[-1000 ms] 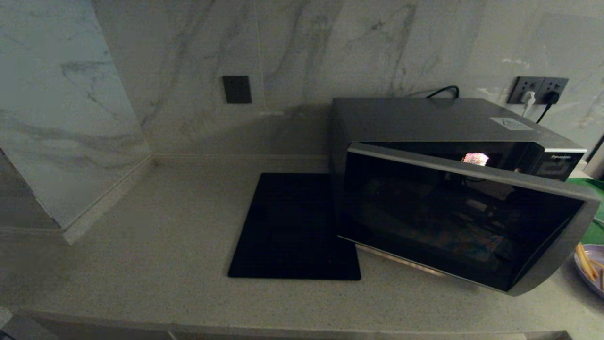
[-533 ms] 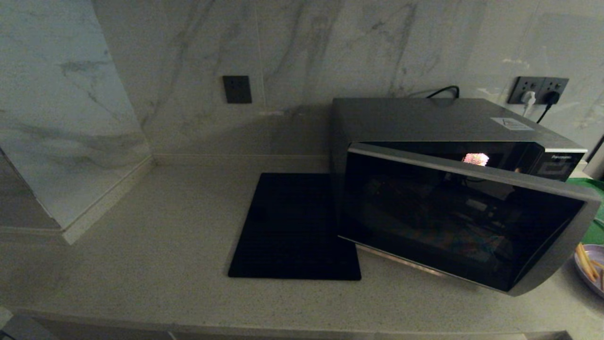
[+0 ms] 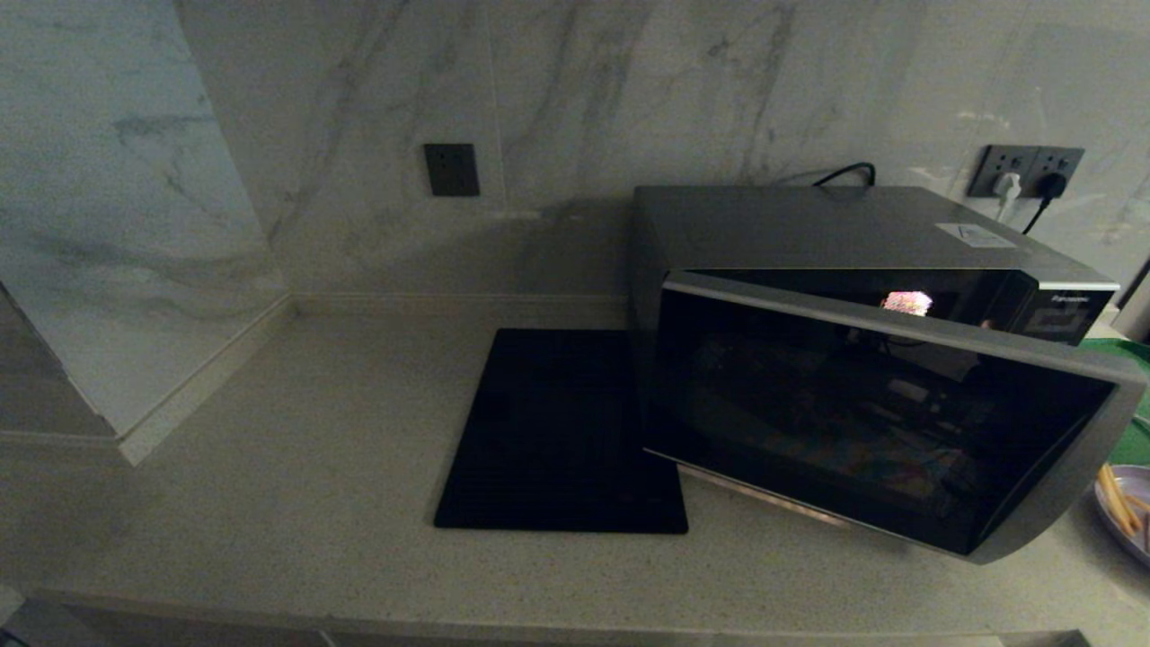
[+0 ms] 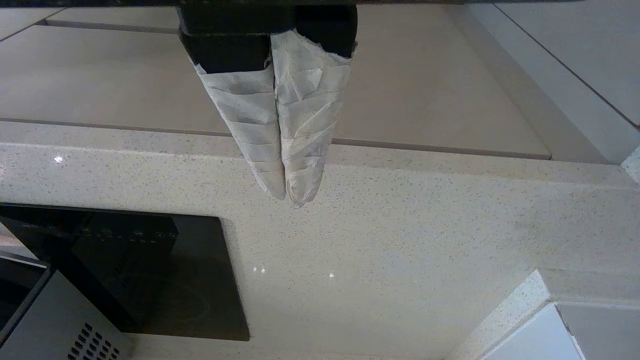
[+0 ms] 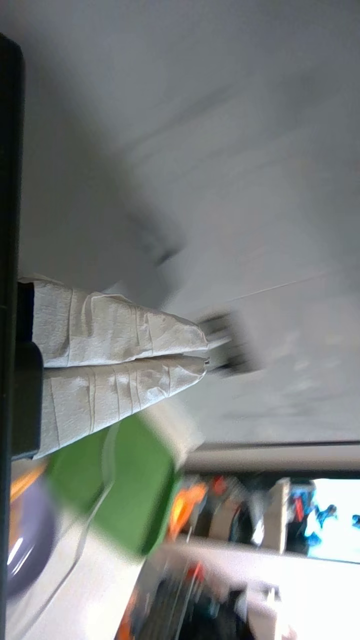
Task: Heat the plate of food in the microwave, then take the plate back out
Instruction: Open the microwave oven
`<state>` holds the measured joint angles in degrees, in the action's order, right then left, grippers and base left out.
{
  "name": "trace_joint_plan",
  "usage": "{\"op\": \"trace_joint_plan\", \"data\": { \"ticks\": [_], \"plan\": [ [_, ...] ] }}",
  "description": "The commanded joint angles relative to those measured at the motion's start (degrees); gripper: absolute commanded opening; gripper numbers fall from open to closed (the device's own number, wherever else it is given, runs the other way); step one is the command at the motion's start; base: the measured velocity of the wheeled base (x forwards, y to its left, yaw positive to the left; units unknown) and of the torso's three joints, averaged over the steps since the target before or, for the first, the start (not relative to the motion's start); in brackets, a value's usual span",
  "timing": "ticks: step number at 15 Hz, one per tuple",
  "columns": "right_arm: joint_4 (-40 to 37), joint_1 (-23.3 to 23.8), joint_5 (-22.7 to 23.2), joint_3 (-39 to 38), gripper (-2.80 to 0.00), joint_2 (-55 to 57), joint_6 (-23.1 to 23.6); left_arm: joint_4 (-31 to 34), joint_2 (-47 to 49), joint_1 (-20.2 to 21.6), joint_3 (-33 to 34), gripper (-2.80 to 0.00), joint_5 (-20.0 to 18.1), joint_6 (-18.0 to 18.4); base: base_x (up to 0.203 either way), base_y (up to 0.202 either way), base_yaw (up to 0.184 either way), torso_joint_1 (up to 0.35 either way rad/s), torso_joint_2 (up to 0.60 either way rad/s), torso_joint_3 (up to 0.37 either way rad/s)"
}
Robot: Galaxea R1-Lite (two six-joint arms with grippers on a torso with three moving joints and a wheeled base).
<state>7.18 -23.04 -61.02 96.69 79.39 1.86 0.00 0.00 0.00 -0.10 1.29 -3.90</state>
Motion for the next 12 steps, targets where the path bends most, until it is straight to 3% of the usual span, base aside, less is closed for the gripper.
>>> {"op": "trace_joint_plan", "data": {
  "ticks": [1, 3, 4, 7, 9, 12],
  "plan": [
    [-5.25, -0.09, 0.23, 14.38, -2.8, 3.12, -0.25, 0.0, 0.0, 0.0, 0.01, -2.8, 0.03, -0.05, 0.0, 0.0, 0.0, 0.0, 0.0, 0.0],
    [-13.55, -0.13, 0.62, 16.9, -2.8, 3.11, -1.11, 0.0, 0.0, 0.0, 0.01, -2.8, 0.03, -0.05, 0.0, 0.0, 0.0, 0.0, 0.0, 0.0],
    [-21.47, -0.12, 0.81, 15.22, -2.8, 2.99, -2.79, 0.0, 0.0, 0.0, 0.01, -2.8, 0.03, -0.05, 0.0, 0.0, 0.0, 0.0, 0.0, 0.0],
    [-43.1, 0.14, 4.53, 13.8, -2.8, 3.99, -16.26, 0.0, 0.0, 0.0, 0.01, -2.8, 0.03, -0.05, 0.0, 0.0, 0.0, 0.0, 0.0, 0.0],
    [-55.92, 3.65, 13.37, 15.44, -2.8, 6.0, -26.82, 0.0, 0.0, 0.0, 0.01, -2.8, 0.03, -0.05, 0.0, 0.0, 0.0, 0.0, 0.0, 0.0],
    [-62.44, 12.09, 29.73, 16.56, -2.8, 7.61, -35.35, 0.0, 0.0, 0.0, 0.01, -2.8, 0.03, -0.05, 0.0, 0.0, 0.0, 0.0, 0.0, 0.0]
  ]
}}
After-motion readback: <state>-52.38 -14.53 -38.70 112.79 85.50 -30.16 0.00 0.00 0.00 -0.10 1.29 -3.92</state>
